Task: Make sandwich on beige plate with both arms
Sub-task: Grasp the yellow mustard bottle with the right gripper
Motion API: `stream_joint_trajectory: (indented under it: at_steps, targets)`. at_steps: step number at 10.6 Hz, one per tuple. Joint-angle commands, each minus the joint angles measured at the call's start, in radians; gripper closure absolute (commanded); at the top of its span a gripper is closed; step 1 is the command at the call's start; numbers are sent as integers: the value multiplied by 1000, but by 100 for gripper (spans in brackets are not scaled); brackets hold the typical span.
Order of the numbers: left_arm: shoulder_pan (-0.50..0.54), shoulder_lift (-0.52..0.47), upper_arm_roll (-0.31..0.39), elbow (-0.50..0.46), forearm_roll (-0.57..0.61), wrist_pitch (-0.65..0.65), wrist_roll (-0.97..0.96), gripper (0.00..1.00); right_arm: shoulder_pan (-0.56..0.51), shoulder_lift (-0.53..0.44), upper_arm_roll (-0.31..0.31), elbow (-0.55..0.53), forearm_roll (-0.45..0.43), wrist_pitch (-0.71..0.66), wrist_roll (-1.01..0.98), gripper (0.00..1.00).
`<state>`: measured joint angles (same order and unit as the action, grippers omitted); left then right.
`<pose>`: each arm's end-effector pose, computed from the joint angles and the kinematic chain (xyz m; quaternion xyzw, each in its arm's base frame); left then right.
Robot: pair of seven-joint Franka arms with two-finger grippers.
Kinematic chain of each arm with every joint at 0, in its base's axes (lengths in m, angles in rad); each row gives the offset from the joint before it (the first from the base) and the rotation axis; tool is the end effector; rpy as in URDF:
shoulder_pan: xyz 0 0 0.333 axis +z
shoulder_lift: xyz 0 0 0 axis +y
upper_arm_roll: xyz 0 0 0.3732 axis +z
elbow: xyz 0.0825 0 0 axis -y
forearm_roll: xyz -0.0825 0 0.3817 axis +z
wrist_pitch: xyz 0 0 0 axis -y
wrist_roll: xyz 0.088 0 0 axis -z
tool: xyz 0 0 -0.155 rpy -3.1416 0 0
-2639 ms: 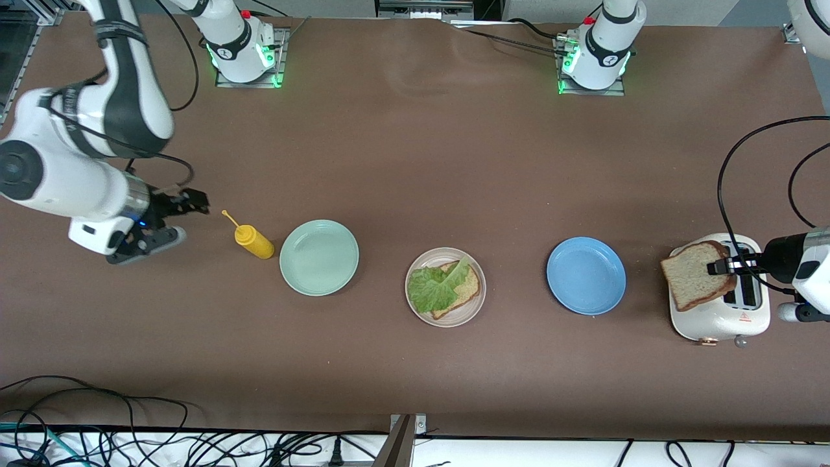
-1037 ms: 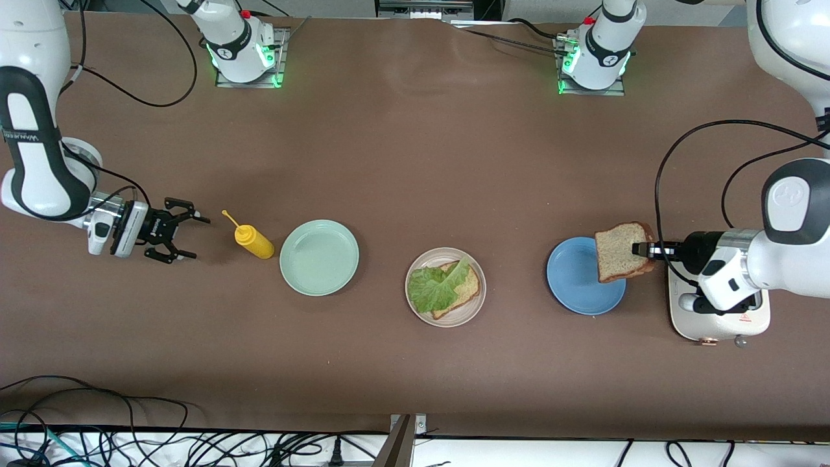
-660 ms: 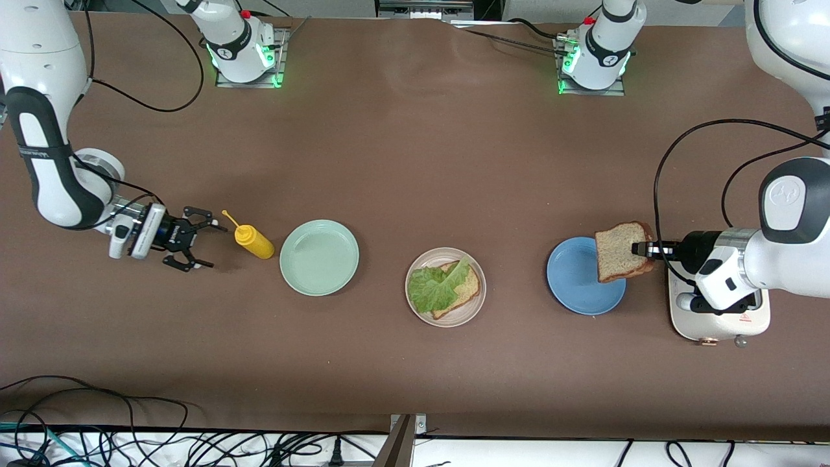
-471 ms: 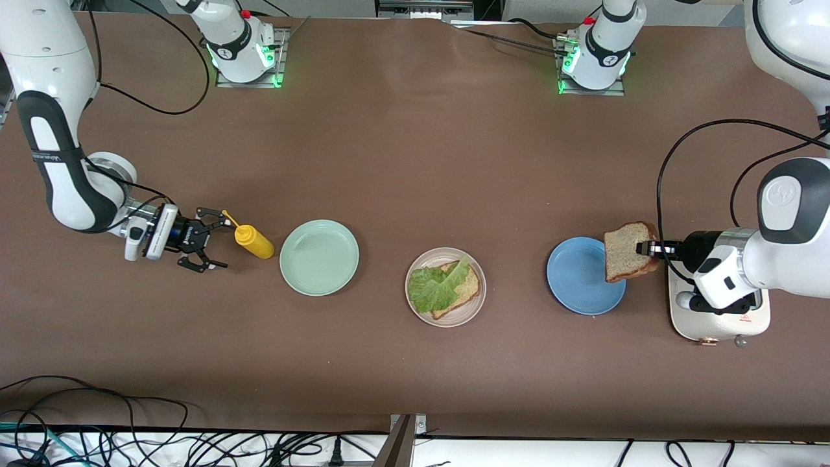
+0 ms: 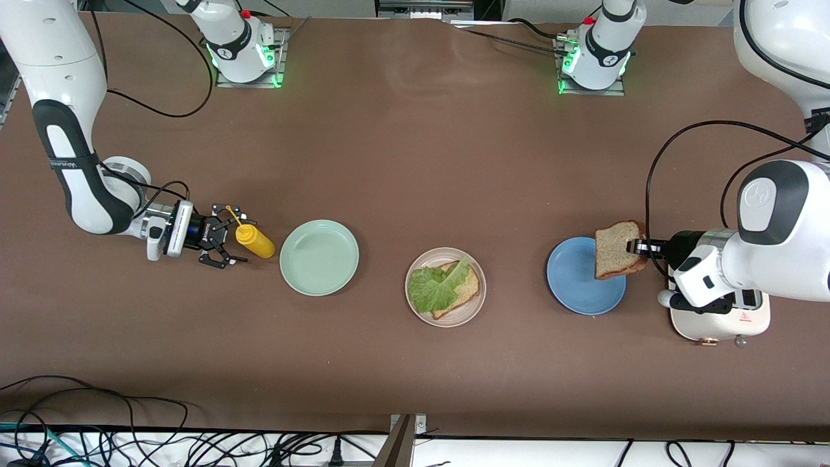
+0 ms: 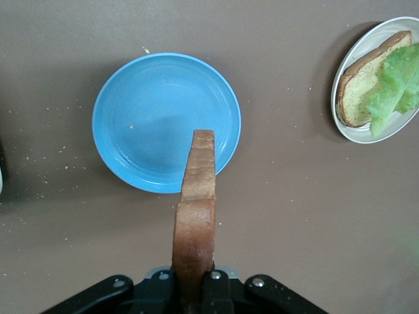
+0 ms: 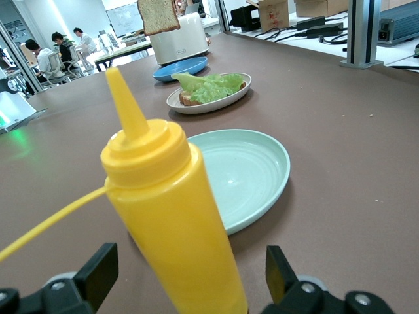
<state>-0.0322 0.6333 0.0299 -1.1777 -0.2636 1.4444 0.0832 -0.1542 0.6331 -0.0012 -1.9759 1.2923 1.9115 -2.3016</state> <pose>0.7053 -0.0499 0.4030 0.9753 -0.0355 -0.1758 0.1293 0.6032 0.0191 0.1657 -0.6949 -0.4766 -0.3458 0.4128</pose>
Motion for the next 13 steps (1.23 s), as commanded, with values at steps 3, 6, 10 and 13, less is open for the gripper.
stream_joint_trajectory:
  at_steps: [3, 6, 10, 13]
  targets:
    - [-5, 8, 5, 10, 27, -9, 18, 100, -2, 13, 12, 17, 32, -20, -39, 0]
    - [-5, 8, 5, 12, 26, -9, 18, 100, 8, 31, 27, 17, 71, -20, -81, 3]
    - [-5, 11, 5, 10, 24, -9, 18, 100, 10, 27, 29, 17, 84, -20, -81, 100]
    - [-5, 11, 5, 12, 24, -9, 15, 100, 12, 10, 27, 40, 79, -3, -6, 100]
